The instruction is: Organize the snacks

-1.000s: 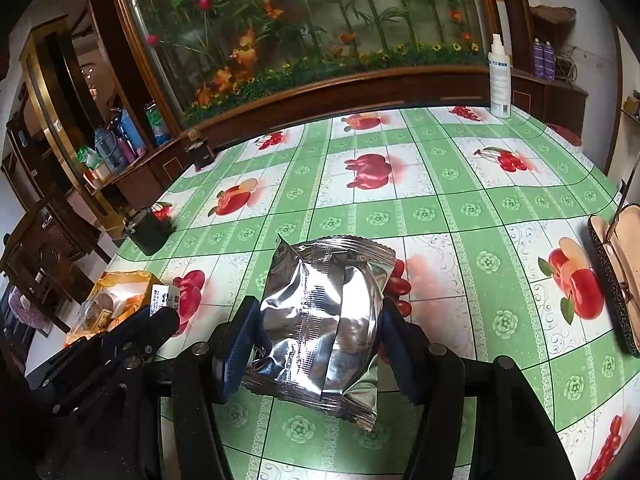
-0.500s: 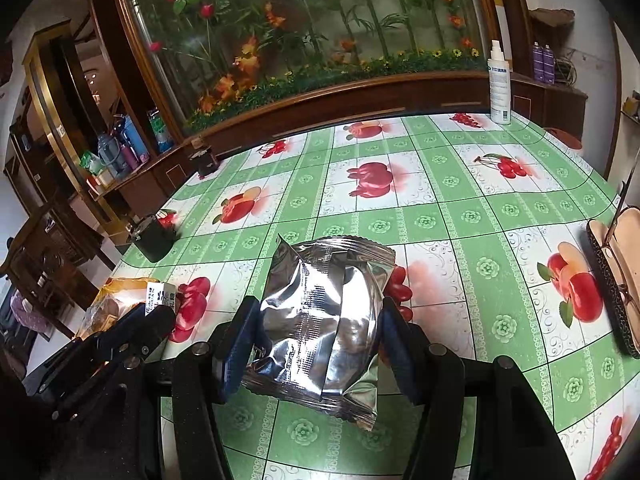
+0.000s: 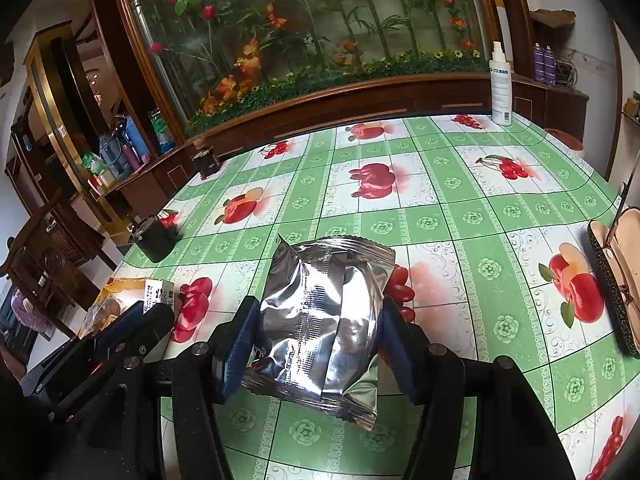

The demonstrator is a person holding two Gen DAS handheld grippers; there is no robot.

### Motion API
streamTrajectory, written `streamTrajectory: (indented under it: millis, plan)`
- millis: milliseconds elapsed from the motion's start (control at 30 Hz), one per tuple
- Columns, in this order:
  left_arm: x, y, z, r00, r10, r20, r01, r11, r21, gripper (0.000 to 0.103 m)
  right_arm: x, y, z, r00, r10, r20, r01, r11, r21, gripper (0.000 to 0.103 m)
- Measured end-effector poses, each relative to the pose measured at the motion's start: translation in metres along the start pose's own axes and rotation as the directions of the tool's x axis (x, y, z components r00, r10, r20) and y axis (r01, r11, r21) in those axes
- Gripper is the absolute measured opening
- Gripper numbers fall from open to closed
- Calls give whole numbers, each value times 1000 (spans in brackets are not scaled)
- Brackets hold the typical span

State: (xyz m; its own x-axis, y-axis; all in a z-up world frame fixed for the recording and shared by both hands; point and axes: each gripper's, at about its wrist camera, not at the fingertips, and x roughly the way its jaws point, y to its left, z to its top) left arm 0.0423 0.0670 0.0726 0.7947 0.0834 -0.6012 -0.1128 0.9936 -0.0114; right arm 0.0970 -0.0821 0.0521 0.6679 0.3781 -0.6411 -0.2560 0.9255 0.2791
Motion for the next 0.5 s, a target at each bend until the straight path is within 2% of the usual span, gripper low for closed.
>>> streamTrajectory:
  millis: [500]
  plan:
    - [-1, -4, 1, 1000, -1, -7, 1, 1000, 6, 18, 2, 4, -2, 1000, 14, -5, -14, 1000, -2, 65]
